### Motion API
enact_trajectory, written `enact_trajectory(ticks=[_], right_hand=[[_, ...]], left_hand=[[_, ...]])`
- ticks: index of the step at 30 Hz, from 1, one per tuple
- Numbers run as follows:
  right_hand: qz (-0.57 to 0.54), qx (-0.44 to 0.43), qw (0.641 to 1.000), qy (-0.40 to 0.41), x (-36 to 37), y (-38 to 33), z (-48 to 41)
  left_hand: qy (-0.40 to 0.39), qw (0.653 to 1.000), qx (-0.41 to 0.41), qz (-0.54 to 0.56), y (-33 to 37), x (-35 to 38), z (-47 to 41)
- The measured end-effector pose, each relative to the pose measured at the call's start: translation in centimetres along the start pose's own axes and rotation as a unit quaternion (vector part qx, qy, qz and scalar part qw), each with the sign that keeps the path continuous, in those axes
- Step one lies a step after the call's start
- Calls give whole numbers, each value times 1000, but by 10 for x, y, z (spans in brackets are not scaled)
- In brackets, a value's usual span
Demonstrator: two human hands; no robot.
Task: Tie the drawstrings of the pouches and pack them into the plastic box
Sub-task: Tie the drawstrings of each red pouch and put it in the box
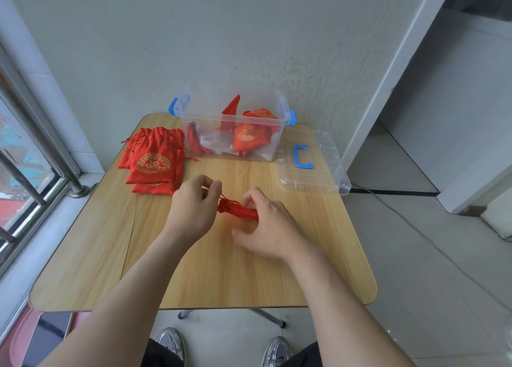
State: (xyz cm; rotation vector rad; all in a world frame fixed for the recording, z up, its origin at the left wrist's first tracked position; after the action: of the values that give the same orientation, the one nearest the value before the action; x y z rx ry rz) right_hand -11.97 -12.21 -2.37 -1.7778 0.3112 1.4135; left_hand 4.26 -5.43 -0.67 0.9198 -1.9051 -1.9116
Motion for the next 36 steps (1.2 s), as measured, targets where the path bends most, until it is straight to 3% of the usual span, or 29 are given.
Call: enact_trajectory(ticks=[3,7,11,15,21,31,36], right_hand=[[6,9,998,65,5,7,-11],[-100,69,980,160,-1,15,-21],[-160,88,957,224,-12,9,-21],[-181,113,943,255,-19,6,-30],[-195,79,916,340,-45,-14,-47],[-159,90,875,449,-82,-21,-94],[-185,97,877,433,-96,-22,-130]], left_hand=[[-5,999,-30,42,-7,-1,-4],[31,997,-25,65,-10,-8,-11],[75,997,7,-24,-14,-17,-24],[34,982,98,-157,-23,-10,-35],[3,947,156,-281,-25,-4,-47],[-20,927,141,-347,-37,5,-59],[-40,928,120,-350,-46,11,-61]])
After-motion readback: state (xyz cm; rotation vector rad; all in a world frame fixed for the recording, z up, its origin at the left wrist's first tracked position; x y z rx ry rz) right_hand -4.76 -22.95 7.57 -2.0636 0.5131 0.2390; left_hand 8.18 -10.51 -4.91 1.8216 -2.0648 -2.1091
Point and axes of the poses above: each hand's wrist, its own z-axis away from the middle knuckle, its own x-axis out of the palm, y = z × x, the point moved 6 cm from there along -z, towards the middle knuckle, and after that the axes turned 15 degrees about z, right-handed, at the moved point
